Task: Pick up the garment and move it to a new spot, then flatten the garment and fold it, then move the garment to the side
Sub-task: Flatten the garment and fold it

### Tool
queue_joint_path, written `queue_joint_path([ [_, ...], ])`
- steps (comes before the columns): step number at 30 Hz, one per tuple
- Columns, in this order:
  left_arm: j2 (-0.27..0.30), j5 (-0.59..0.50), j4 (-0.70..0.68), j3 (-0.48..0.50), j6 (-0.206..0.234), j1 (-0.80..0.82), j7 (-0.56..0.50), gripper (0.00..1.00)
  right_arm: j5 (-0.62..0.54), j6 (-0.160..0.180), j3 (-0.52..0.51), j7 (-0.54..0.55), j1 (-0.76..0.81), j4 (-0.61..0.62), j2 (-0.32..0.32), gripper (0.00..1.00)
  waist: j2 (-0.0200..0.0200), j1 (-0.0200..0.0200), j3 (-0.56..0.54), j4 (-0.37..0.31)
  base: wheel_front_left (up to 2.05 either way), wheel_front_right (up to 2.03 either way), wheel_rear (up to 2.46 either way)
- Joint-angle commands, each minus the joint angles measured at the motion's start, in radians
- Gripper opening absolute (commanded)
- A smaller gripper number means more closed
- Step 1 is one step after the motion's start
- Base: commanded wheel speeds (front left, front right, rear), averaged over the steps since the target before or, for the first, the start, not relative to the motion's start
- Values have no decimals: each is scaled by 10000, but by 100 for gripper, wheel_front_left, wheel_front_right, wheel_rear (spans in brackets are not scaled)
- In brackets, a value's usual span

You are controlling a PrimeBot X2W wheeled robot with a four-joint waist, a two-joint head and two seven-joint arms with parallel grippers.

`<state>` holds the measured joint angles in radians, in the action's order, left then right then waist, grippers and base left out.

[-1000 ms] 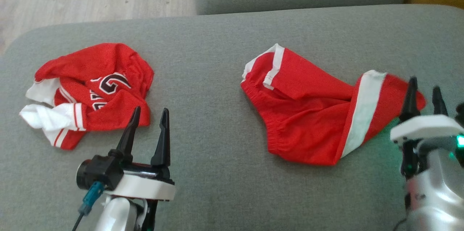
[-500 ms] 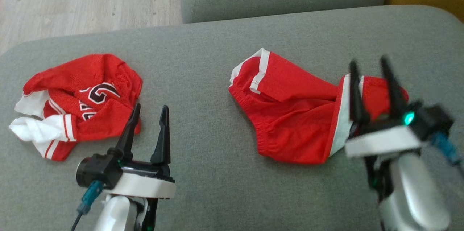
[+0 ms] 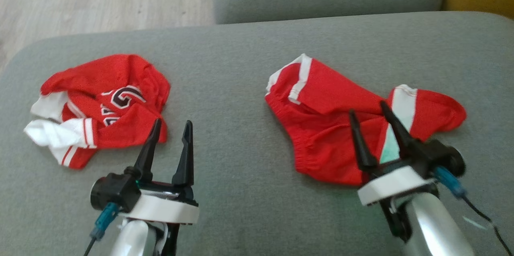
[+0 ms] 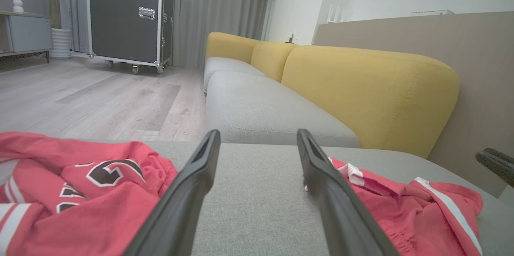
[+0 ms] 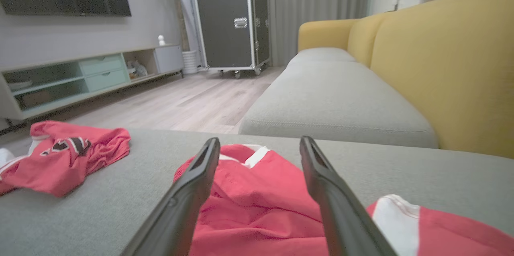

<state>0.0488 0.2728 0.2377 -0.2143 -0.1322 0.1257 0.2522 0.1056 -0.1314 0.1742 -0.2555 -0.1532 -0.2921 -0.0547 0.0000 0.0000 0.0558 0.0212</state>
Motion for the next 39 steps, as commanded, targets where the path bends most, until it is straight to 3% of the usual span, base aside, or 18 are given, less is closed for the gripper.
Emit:
queue_joint_path([
  [1, 15, 62, -291, 243, 16, 402, 95, 100, -259, 7, 390, -60, -801, -119, 44, 100, 0, 0, 167, 229, 0, 0, 0],
  [7, 15, 158, -191, 16, 16, 544, 95, 100, -712, 7, 950, 612, -2149, -2019, 45, 100, 0, 0, 505, 754, 0, 0, 0],
  [17, 14, 348, -90, -289, 15, 848, 95, 100, -1341, 7, 804, 1825, -4206, -5241, 45, 100, 0, 0, 932, 1542, 0, 0, 0],
  [18, 14, 359, -78, -315, 16, 858, 95, 100, -1344, 7, 737, 1800, -4388, -5445, 45, 34, 0, 0, 952, 1598, 0, 0, 0],
  [19, 14, 366, -71, -337, 16, 862, 95, 100, -1295, 7, 671, 1709, -4560, -5590, 45, 0, 0, 0, 964, 1641, 0, 0, 0],
  [27, 14, 342, -79, -302, 36, 843, 95, 100, -821, 7, -899, 1011, -6145, -6246, -330, 0, 0, 0, 1002, 1682, 0, 0, 0],
  [34, 14, 386, -139, -525, 41, 967, 95, 100, -838, 7, -2666, 964, -7862, -6975, -1784, 0, 0, 0, 1150, 1794, 0, 0, 0],
  [39, 14, 434, -182, -722, 38, 1091, 95, 100, -1812, 7, -4044, 997, -8782, -7618, -3099, 0, 0, 0, 1286, 2013, 0, 0, 0],
])
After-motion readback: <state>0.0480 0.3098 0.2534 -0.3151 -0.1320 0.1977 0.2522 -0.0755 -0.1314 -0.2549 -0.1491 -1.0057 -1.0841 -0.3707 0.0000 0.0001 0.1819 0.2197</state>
